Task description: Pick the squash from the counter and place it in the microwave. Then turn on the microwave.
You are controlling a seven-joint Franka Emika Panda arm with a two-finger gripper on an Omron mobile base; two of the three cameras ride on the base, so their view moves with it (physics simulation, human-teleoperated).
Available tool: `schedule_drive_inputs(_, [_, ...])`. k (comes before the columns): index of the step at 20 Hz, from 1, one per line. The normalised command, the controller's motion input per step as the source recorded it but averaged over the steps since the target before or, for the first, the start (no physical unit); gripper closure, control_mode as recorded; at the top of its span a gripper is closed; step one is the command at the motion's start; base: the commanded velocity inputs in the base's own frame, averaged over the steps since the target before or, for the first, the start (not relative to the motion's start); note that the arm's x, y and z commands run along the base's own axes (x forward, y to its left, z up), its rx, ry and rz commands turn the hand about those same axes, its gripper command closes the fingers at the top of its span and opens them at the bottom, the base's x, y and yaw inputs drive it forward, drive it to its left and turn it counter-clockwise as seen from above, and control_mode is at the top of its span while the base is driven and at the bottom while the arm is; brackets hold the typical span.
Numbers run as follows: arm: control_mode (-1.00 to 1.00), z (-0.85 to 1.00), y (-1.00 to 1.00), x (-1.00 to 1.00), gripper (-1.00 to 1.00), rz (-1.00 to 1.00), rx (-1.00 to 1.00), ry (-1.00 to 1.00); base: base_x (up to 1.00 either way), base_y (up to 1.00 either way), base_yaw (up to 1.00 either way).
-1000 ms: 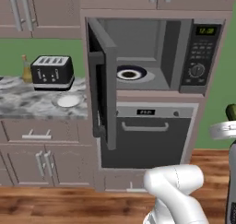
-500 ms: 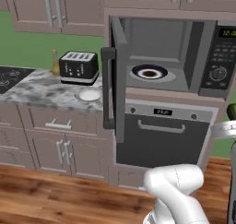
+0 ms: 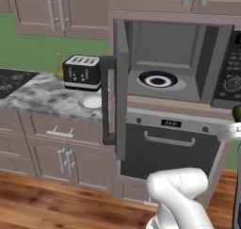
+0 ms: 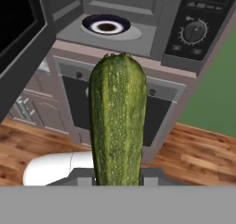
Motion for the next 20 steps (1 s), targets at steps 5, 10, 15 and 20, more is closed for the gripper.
schedule_drive_inputs(5, [1.00,0.00,0.00,0.00,1.00,0.00,0.00,0.00,0.43,-0.10,0.05])
schedule_drive_inputs(10, [1.00,0.00,0.00,0.00,1.00,0.00,0.00,0.00,0.42,0.00,0.00])
schedule_drive_inputs(15, [1.00,0.00,0.00,0.00,1.00,0.00,0.00,0.00,0.44,0.00,0.02])
schedule_drive_inputs(20, [1.00,0.00,0.00,0.00,1.00,0.00,0.00,0.00,0.46,0.00,0.01])
